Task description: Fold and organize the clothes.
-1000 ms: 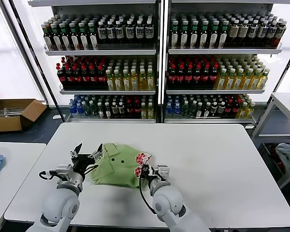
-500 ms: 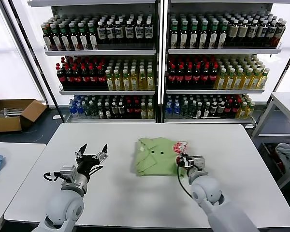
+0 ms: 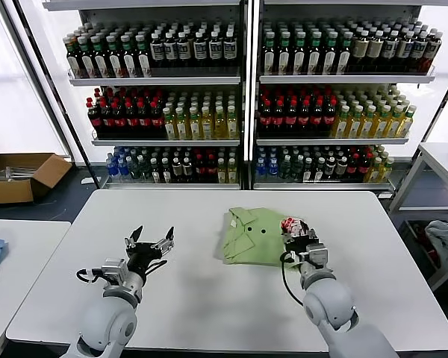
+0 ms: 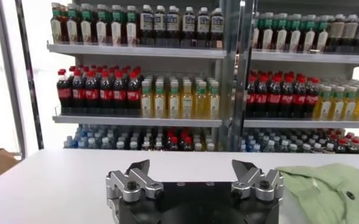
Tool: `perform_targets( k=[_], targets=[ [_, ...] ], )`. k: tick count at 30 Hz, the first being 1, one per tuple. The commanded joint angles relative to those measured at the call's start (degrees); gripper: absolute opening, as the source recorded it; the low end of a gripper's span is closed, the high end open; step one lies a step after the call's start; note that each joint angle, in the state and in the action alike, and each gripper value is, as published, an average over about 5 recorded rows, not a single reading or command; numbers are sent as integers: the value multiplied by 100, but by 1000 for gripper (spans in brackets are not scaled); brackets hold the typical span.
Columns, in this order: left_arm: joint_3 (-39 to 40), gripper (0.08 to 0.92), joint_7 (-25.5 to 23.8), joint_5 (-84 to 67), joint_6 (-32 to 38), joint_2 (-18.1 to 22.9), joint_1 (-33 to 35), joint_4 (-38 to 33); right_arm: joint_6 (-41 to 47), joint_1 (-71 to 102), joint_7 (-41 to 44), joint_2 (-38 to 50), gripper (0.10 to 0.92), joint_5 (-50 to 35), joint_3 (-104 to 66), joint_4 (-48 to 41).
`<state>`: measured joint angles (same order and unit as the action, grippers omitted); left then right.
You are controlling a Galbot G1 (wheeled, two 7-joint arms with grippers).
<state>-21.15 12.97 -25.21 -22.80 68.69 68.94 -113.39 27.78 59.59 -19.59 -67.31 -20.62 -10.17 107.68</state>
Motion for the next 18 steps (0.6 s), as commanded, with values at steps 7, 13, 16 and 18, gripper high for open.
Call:
perform_targets(
  k=[7, 13, 16, 18],
  targets=[
    [-51, 823, -98, 0, 114, -26, 209, -49, -52, 685, -921, -1332, 784, -93, -17, -175],
    [-21, 823, -119, 17, 129, -24, 261, -34, -97, 775, -1306, -1634, 822, -555, -179, -424],
    [-23, 823, -131, 14, 132, -32, 259, -25, -96, 841, -1396, -1645, 823, -604, -225, -379],
    [-20, 823, -139, 11, 134, -29, 250, -23, -101, 913, -1412, -1637, 823, -608, -239, -334]
  ],
)
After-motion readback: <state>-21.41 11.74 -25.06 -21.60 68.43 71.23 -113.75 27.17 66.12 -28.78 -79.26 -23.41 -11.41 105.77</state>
